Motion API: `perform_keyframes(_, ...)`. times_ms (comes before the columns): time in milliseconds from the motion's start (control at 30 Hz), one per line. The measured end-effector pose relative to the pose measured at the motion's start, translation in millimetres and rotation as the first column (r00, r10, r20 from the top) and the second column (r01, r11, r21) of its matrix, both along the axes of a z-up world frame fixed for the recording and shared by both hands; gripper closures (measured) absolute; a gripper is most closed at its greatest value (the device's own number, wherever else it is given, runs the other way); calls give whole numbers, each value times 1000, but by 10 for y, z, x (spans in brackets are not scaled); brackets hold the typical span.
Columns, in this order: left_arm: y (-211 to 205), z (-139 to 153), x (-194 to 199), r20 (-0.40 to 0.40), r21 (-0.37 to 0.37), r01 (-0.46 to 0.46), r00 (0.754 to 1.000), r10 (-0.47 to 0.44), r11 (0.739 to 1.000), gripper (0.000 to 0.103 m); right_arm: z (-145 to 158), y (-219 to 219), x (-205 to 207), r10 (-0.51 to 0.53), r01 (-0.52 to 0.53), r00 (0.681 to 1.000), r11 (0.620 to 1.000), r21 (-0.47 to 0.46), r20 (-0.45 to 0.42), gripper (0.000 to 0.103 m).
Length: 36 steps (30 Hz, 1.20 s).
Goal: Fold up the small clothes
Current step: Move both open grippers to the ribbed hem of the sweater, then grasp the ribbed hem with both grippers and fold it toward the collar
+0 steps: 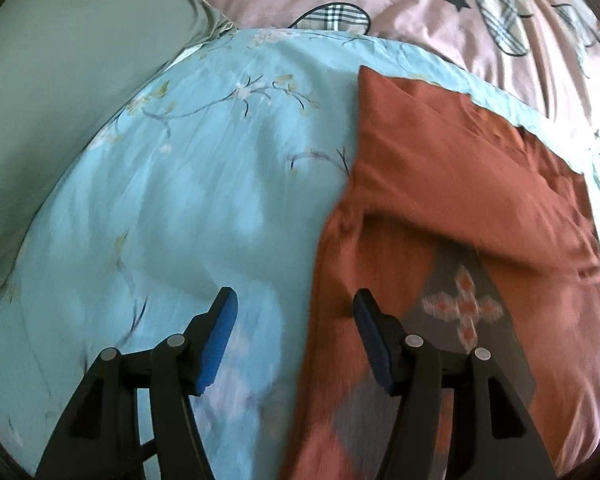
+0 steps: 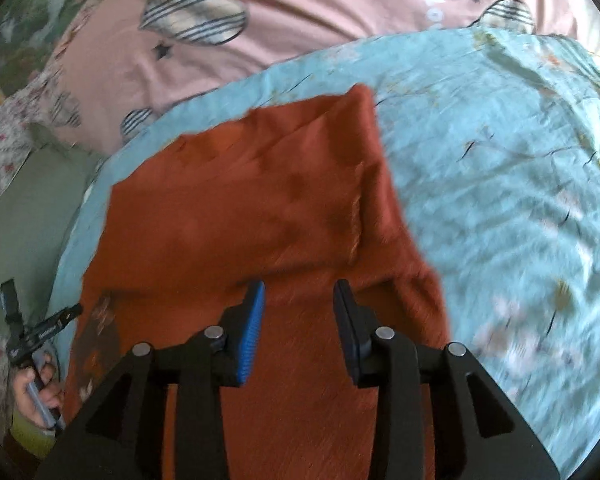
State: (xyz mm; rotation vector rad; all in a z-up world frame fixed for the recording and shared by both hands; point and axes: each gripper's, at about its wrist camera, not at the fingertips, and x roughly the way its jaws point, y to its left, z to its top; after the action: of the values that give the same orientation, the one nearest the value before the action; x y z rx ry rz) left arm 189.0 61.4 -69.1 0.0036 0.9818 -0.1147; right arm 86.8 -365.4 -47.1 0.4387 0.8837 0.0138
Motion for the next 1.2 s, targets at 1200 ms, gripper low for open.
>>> perform_keyframes(1200,289,-185,-2083,-99,-43,209,972,-213,977,36,-352,119,-2269,181,-165,981,971,172,-76,55)
